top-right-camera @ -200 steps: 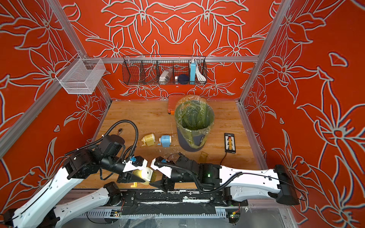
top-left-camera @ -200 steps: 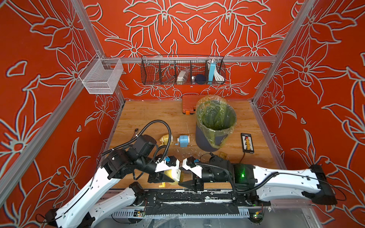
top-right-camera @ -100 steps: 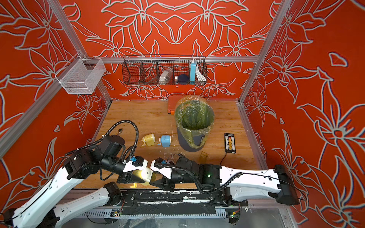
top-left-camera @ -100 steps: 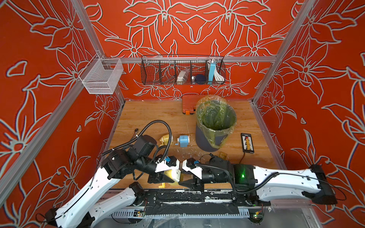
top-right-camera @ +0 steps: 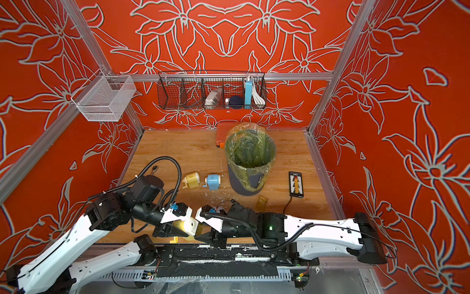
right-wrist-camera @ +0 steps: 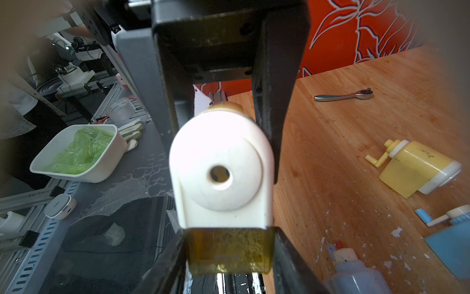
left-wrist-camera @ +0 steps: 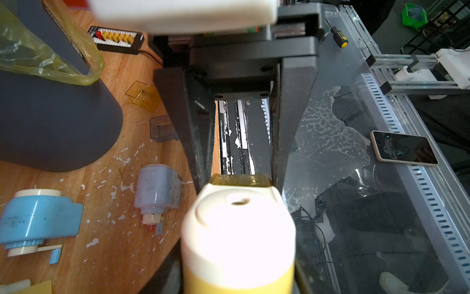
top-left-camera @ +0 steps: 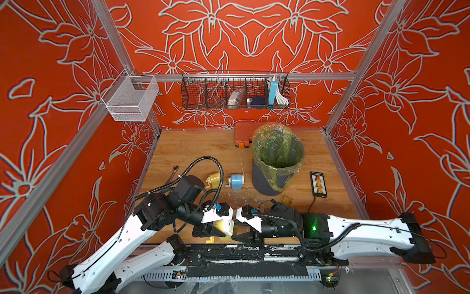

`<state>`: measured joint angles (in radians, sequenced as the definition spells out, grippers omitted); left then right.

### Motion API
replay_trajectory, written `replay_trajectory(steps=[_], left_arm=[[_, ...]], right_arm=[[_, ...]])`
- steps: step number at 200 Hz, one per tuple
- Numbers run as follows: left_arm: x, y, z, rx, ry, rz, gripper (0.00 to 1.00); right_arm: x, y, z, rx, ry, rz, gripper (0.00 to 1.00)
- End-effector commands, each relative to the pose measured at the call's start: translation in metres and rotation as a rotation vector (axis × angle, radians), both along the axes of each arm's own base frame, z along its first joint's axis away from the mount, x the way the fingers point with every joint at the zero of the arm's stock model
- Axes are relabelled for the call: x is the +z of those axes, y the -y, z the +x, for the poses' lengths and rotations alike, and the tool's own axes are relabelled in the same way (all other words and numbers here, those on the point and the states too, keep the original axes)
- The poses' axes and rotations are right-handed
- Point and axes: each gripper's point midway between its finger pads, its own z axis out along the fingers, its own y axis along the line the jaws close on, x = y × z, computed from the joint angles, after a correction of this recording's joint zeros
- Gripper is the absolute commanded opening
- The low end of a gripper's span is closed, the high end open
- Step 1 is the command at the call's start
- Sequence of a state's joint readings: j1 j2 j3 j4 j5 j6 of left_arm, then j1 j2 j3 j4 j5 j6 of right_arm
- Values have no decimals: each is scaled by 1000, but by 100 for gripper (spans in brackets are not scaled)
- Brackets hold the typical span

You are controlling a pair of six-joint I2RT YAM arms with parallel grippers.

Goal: Take out the pencil sharpener tray and clean the shavings
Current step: Open the container of the pencil sharpener.

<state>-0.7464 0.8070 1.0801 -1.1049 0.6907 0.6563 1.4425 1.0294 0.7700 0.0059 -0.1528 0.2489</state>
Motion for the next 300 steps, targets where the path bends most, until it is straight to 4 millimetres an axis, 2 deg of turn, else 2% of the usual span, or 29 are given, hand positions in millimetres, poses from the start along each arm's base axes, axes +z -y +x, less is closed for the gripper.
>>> replay_trajectory(steps=[1,50,94,139,177,203,244,280,300], left_arm=[[-9,-6,-12,-22,-31,35,0],[-15,-7,-15,-26,-41,47,0],[-18,-6,-15,-29,-44,63,0],[-10,-3,-14,-28,-24,29,0],[0,0,-15,-30,-12,-17,0],[5,2,-15,-31,-7,-36,0],[5,2,-15,-33,-7,-35,0],[2,3,-14,-34,-14,-25,0],[1,3,-14,-36,-16,-21,0]], right_arm=[[19,8,15,-88,10,65,0],[25,21,19,-119,31,77,0],[28,25,19,-121,35,81,0],[22,23,16,-101,26,58,0],[19,17,12,-70,23,44,53],[19,15,10,-59,27,39,68],[16,11,9,-46,27,28,80],[18,4,6,-27,21,32,81],[20,1,5,-19,18,38,78]])
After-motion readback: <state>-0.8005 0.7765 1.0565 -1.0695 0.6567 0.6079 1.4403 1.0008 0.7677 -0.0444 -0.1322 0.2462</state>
